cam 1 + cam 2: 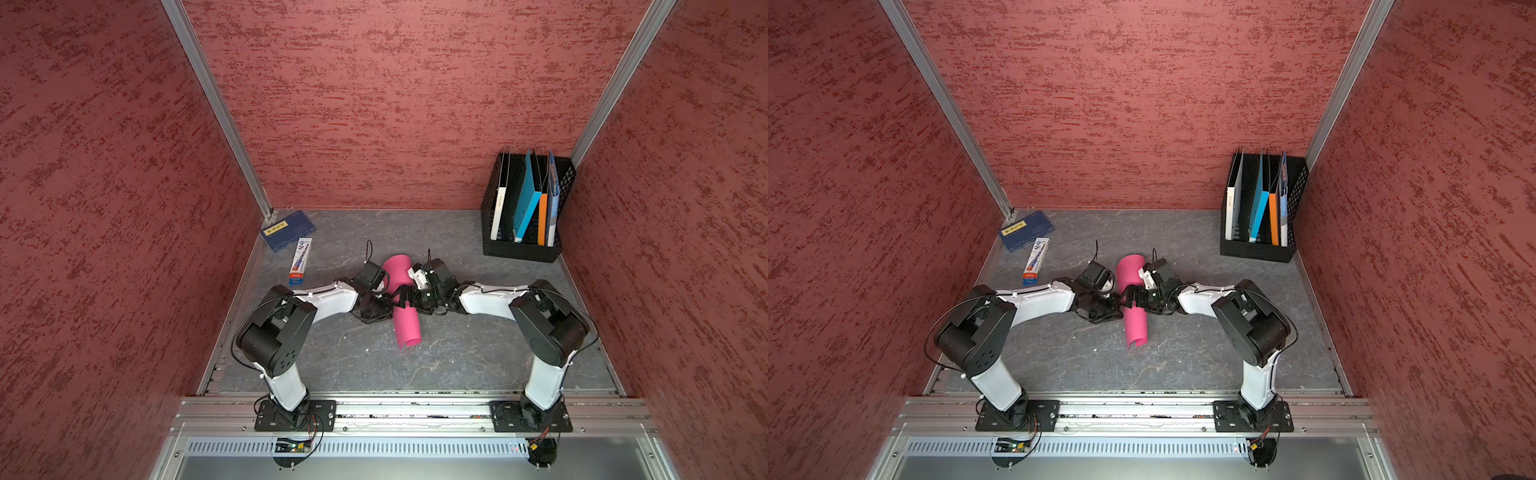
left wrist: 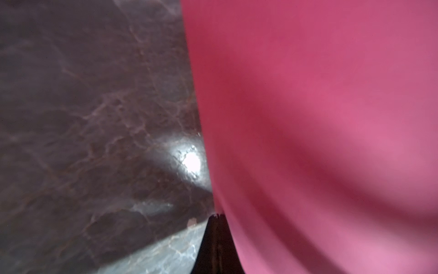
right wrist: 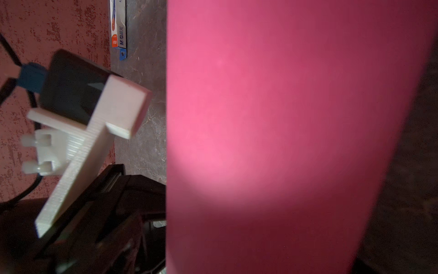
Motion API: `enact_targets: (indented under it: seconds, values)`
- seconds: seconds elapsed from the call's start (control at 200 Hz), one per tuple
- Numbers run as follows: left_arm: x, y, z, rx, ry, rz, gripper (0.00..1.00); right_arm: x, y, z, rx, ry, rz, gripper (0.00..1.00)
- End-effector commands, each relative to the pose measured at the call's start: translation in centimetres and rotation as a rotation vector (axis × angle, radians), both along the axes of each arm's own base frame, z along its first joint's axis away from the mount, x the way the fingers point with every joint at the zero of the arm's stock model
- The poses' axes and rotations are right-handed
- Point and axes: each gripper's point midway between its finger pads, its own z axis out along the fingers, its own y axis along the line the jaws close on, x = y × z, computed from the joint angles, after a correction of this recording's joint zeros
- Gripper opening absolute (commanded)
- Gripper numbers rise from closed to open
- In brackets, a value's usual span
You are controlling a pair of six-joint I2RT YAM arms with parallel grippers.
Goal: Fold the rectangular paper in half along the long edge
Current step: Pick up the paper from the center of the board.
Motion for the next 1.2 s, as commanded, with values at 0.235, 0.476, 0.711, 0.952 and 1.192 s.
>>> enact_targets:
  seconds: [0.235,0.476,0.711,0.952,1.192]
  values:
    - [-0.2,0.3,-1.1,-0.035,0.001,0.005,0.0,-1.7,-3.3,-5.3,-0.226,0.099,-0.047,0.95]
    - [-0.2,0.3,-1.1,-0.042,0.002,0.005,0.0,-1.1,-3.7,-5.1,-0.267,0.082,-0.071,0.96]
    - [0.1,-0.1,-1.0,-0.062,-0.007,0.003,0.0,-0.3,-4.3,-4.9,-0.402,0.057,-0.091,0.96]
    - [-0.2,0.0,-1.2,-0.058,0.0,0.002,0.0,-0.6,-4.6,-5.5,-0.53,0.06,-0.094,0.96]
    - [-0.3,0.2,-1.4,-0.052,0.003,0.003,0.0,-1.0,-3.6,-5.5,-0.572,0.043,-0.063,0.96]
